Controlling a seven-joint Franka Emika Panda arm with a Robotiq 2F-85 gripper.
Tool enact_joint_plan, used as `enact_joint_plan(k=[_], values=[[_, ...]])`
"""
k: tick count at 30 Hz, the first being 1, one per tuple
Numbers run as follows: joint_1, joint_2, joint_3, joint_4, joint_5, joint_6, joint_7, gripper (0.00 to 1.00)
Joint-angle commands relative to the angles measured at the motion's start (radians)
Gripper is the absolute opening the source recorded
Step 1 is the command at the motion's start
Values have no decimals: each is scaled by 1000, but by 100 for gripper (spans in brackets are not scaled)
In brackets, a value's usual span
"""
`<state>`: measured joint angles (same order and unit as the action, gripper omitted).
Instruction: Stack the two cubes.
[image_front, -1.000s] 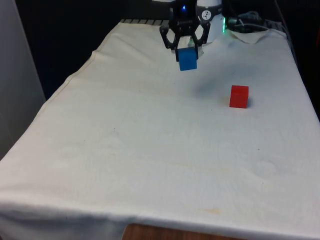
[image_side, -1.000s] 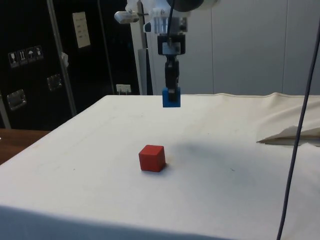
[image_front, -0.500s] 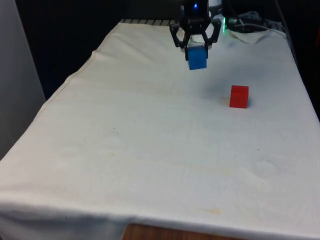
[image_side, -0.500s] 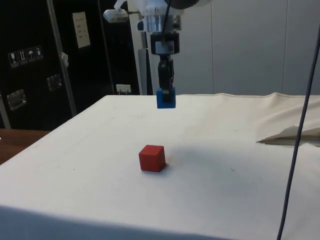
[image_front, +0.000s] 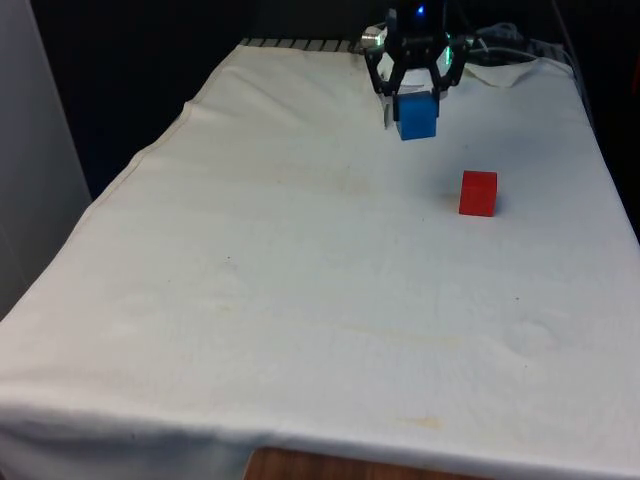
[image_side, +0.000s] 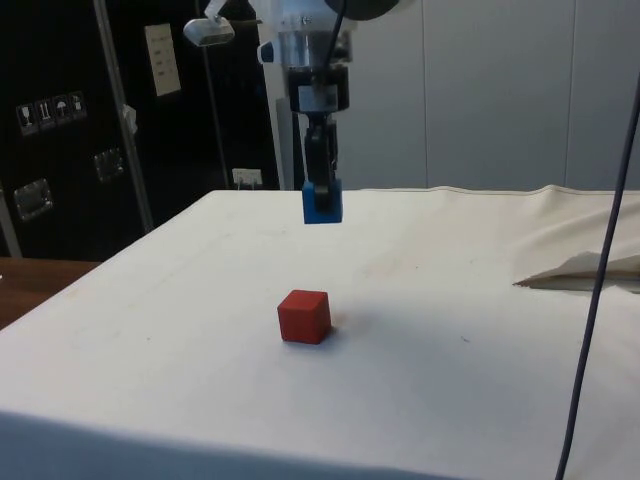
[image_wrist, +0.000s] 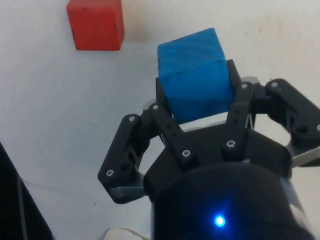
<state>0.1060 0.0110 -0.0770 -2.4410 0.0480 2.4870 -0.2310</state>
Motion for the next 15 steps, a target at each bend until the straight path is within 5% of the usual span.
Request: enact_joint_plan(k=[1, 15], values=[[4, 6, 6, 8, -27, -8, 32, 1], [9, 21, 75, 27, -57, -8, 123, 1]])
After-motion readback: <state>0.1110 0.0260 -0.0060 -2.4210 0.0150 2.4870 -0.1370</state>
